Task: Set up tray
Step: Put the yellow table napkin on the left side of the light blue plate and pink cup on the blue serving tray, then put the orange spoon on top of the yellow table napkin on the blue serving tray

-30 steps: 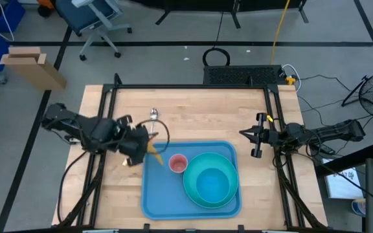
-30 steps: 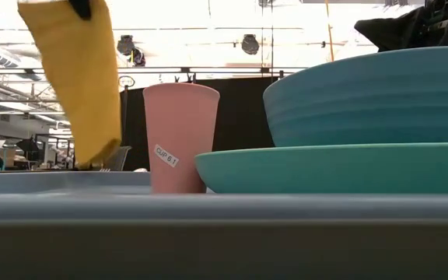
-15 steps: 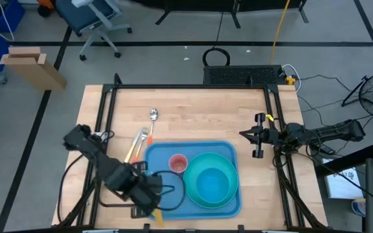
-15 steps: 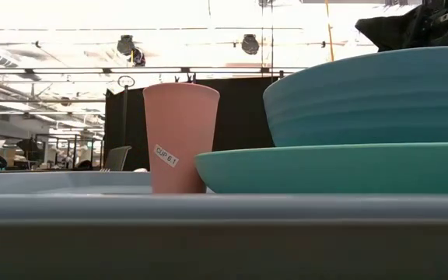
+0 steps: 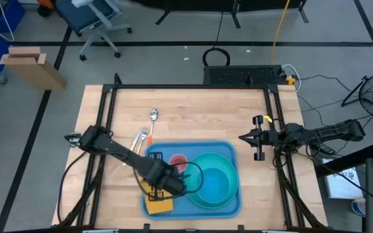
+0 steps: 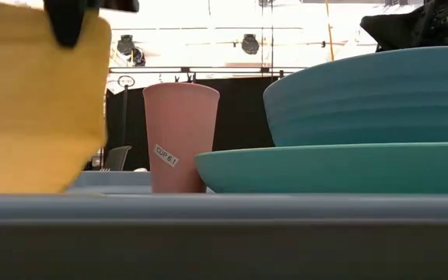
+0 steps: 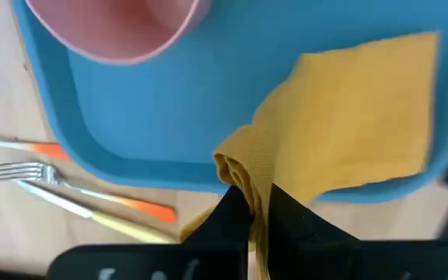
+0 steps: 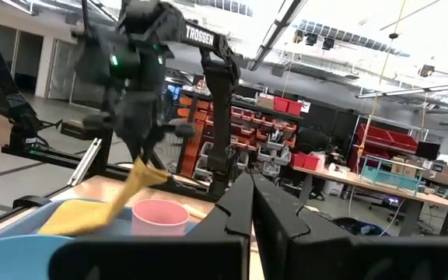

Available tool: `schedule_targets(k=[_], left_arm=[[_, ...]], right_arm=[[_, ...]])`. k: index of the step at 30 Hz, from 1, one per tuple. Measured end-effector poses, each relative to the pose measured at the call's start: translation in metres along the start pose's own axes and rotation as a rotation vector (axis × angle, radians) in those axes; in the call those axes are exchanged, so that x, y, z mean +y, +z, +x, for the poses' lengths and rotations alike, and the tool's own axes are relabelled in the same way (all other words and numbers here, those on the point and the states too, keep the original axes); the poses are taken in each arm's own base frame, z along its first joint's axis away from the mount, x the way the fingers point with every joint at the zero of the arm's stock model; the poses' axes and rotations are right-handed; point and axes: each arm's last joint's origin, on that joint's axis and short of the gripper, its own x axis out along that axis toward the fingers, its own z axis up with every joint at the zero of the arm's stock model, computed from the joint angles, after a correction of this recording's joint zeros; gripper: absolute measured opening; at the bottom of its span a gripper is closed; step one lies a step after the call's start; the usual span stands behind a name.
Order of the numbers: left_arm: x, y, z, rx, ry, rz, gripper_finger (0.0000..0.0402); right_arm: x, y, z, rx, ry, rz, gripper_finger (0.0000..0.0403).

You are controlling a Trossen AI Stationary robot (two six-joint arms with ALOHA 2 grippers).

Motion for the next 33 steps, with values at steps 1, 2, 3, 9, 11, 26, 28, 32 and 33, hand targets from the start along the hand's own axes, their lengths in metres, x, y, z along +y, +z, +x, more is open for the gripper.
schedule_targets(k=[1,2,3,9,11,26,28,32,33], left_arm=[[0.004,0.001,0.006,0.022,0.012,0.003,0.0012],[0.008,0.002,0.012,0.041,0.025,0.003,0.0012],[0.011,0.003,0.017,0.056,0.041,0.006,0.0012],[0.024,0.012,0.038,0.042,0.088,0.03,0.0012],[0.025,0.014,0.041,0.028,0.083,0.034,0.0012],[0.031,0.015,0.052,0.042,0.114,0.009,0.0172],[0.032,0.013,0.052,0.058,0.133,0.012,0.0201],[0.034,0.008,0.05,0.094,0.177,0.019,0.0253],[0.032,0.005,0.049,0.099,0.181,0.026,0.0263]], right_arm=[[0.0,0.0,0.0,-0.001,0.0,-0.001,0.0],[0.0,0.0,0.0,0.0,0.0,-0.002,0.0],[0.0,0.0,0.0,0.0,-0.001,-0.004,0.0],[0.0,0.0,0.0,0.0,-0.001,-0.021,0.0],[0.0,0.0,0.0,0.001,-0.001,-0.022,0.0],[0.0,-0.001,0.0,0.01,0.001,-0.003,0.0],[0.0,-0.001,0.0,0.01,0.001,0.0,0.0],[0.0,-0.001,0.0,0.01,0.001,0.0,0.0],[0.0,-0.001,0.0,0.01,0.001,0.0,0.0]])
